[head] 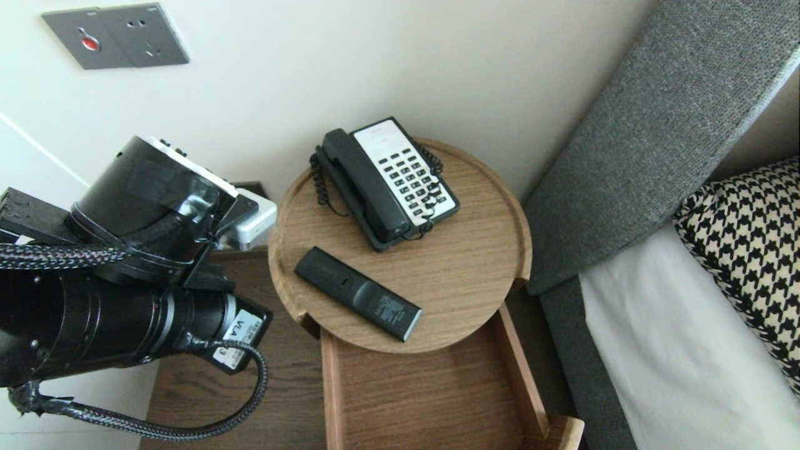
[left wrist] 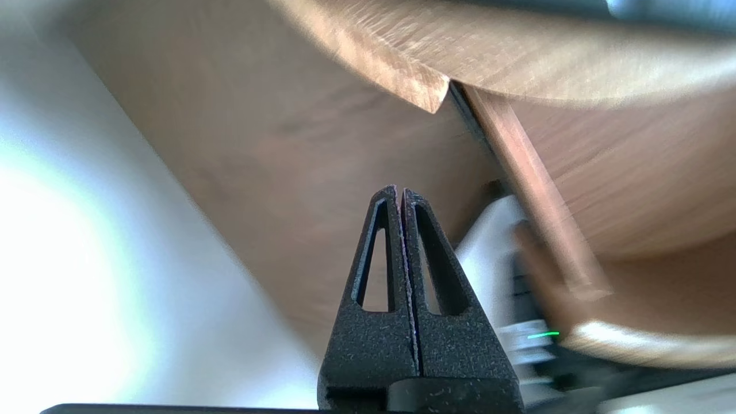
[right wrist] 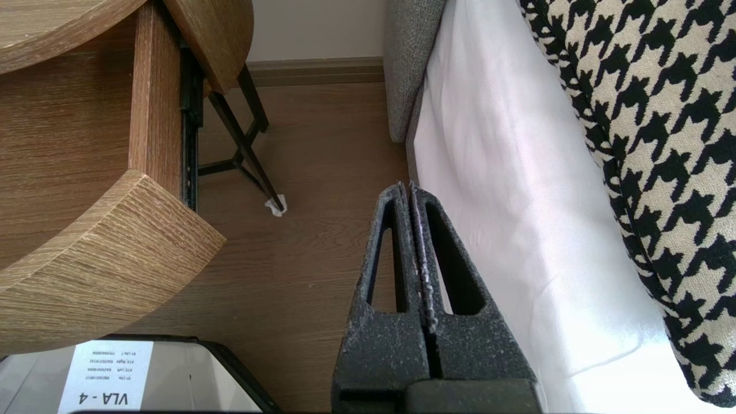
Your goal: Put the remote controls on the table in the drawer one by one
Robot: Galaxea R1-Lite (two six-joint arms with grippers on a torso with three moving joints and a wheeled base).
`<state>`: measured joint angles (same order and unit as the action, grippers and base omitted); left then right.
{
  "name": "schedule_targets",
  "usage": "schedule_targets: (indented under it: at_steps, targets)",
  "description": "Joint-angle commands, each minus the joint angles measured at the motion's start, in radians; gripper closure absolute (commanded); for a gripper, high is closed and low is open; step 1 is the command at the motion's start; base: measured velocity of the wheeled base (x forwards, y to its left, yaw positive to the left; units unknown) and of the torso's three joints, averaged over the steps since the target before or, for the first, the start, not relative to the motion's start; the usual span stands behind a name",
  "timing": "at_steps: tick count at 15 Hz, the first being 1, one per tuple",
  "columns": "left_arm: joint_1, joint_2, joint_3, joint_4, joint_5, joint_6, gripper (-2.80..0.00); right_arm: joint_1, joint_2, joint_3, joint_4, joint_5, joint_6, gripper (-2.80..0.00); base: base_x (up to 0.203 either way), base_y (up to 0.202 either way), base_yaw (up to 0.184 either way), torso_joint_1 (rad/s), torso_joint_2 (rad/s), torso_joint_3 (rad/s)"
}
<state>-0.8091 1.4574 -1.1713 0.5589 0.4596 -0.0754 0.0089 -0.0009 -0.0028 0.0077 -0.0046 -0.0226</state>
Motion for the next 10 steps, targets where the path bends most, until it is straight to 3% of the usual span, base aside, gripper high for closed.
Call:
schedule_targets:
  at_steps: [1,3,5,10]
  targets:
    - [-0.001,-0.006,0.028,-0.075,0.002,0.237,-2.8,0.0,-0.005,0.001,0.0,0.0,0.0,0.0,0.0,0.0,0.0,0.0,0.0,0.0]
    - [-0.001,-0.002,0.034,-0.166,0.003,0.418,-2.8,0.0,-0.007,0.0,0.0,0.0,0.0,0.0,0.0,0.0,0.0,0.0,0.0,0.0]
    - [-0.004,0.005,0.047,-0.263,0.001,0.544,-2.8,0.0,-0.007,0.0,0.0,0.0,0.0,0.0,0.0,0.0,0.0,0.0,0.0,0.0]
    - [-0.062,0.012,0.09,-0.343,-0.028,0.898,-2.8,0.0,-0.005,0.0,0.0,0.0,0.0,0.0,0.0,0.0,0.0,0.0,0.0,0.0]
